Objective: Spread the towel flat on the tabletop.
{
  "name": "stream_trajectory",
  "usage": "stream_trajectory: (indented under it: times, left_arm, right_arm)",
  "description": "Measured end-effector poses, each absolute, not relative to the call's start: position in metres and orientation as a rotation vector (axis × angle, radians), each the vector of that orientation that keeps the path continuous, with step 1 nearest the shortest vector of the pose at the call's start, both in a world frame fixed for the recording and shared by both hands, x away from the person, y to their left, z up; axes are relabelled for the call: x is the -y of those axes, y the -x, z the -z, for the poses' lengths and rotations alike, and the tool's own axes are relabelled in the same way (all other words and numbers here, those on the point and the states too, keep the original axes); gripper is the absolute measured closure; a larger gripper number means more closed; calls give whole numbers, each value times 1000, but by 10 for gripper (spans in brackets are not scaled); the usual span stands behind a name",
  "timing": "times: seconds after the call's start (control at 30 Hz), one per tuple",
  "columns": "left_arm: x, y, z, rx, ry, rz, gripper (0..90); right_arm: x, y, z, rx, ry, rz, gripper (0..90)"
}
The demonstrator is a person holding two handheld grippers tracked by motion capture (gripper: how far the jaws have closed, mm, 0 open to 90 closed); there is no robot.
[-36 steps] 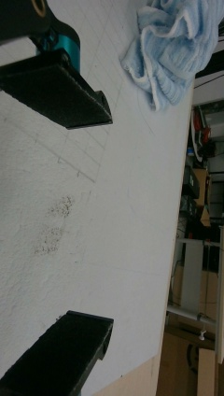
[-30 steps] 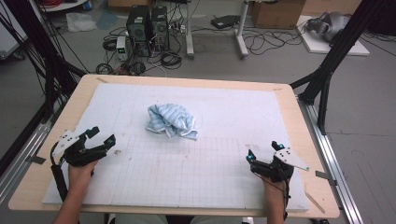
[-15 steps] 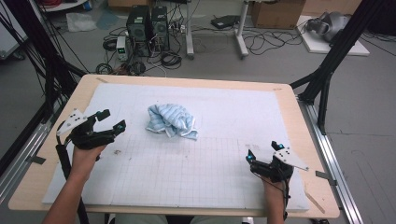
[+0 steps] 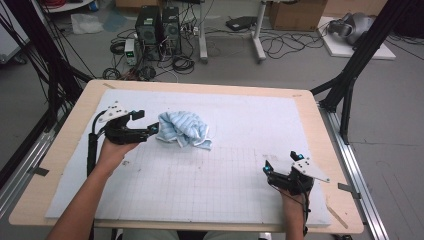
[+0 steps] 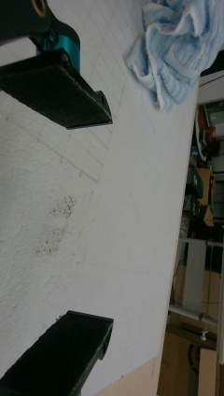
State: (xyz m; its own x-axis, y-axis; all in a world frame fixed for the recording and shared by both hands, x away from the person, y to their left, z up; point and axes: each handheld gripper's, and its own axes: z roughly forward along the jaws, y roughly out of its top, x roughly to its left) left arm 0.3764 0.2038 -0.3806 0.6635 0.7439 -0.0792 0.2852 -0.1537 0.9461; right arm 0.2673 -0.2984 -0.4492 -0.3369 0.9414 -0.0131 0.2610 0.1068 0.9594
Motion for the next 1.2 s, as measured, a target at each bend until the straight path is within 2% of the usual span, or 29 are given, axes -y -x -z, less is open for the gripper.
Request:
stream_trajectory:
  times: [0.43, 0.53, 0.57, 0.6, 0.63, 0.67, 0.73, 0.77, 0.87, 1.2]
  left_arm:
    - [-166, -404, 419, -993, -1861, -446, 248]
    - [-162, -408, 425, -1025, -1877, -459, 294]
    - [-161, -410, 428, -1034, -1889, -470, 316]
    - [-161, -410, 429, -1041, -1893, -467, 387]
    - [-160, -411, 431, -1049, -1897, -463, 387]
    - [-160, -412, 433, -1046, -1909, -454, 458]
    - [-160, -411, 433, -1009, -1939, -461, 659]
    - [-159, -409, 431, -990, -1942, -467, 800]
    - [-162, -405, 423, -944, -1917, -470, 831]
    - [-173, -382, 383, -816, -1846, -473, 834]
  right_arm:
    - [298, -267, 449, -1706, -1177, -1261, 33]
    - [298, -267, 449, -1710, -1180, -1260, 33]
    - [298, -267, 449, -1710, -1179, -1262, 33]
    - [298, -267, 449, -1710, -1178, -1261, 33]
    - [298, -267, 449, -1710, -1178, -1261, 33]
    - [298, -267, 449, -1710, -1178, -1262, 33]
    - [298, -267, 449, -1709, -1179, -1264, 33]
    - [298, -267, 449, -1710, -1177, -1263, 33]
    - [298, -267, 449, -1711, -1178, -1261, 34]
    - [296, -267, 449, -1715, -1167, -1250, 44]
